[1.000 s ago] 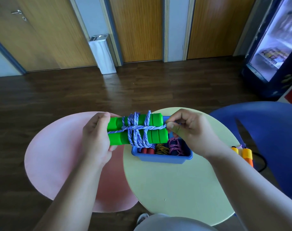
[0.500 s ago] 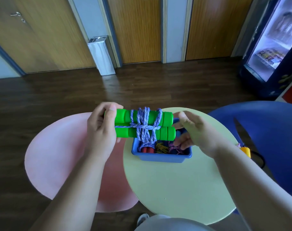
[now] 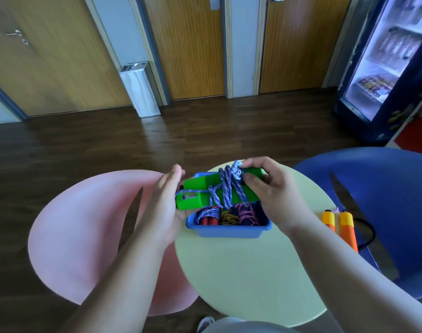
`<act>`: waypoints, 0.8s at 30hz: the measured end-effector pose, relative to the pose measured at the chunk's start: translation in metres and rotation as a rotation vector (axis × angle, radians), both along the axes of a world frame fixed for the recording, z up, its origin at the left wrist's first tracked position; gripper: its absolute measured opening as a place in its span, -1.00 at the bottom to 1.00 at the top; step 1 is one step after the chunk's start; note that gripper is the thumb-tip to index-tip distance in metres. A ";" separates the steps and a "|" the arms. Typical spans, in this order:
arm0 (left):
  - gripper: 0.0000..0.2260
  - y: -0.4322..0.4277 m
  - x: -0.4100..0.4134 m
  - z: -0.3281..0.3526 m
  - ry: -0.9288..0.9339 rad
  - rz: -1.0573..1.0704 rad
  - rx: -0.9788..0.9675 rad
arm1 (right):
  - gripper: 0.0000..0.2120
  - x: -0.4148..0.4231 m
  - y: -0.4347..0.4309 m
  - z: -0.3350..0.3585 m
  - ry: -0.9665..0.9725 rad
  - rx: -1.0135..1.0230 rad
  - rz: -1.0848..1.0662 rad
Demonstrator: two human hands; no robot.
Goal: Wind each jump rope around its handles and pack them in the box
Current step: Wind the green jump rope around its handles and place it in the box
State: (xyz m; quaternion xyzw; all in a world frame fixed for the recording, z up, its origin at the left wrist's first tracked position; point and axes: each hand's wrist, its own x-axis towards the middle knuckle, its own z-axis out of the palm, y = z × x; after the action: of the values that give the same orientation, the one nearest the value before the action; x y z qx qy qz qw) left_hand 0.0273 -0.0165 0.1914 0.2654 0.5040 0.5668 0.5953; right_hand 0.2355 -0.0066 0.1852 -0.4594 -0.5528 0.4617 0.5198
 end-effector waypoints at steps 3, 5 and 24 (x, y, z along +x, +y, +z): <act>-0.71 -0.006 0.008 0.001 0.258 -0.139 -0.114 | -0.76 -0.003 -0.007 -0.006 -0.004 0.084 -0.016; -0.69 -0.008 0.009 -0.005 0.423 -0.088 -0.073 | -0.73 -0.005 -0.009 -0.010 0.029 0.071 -0.057; -0.83 -0.011 0.046 -0.027 0.919 0.349 0.280 | -0.86 -0.015 -0.020 -0.028 -0.335 0.224 -0.250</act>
State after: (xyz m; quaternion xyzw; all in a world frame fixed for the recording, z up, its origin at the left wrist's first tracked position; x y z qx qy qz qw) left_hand 0.0731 -0.0271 0.1642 0.4763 0.6698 0.5444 0.1676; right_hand 0.2202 -0.0269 0.1572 -0.5340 -0.6178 0.2470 0.5217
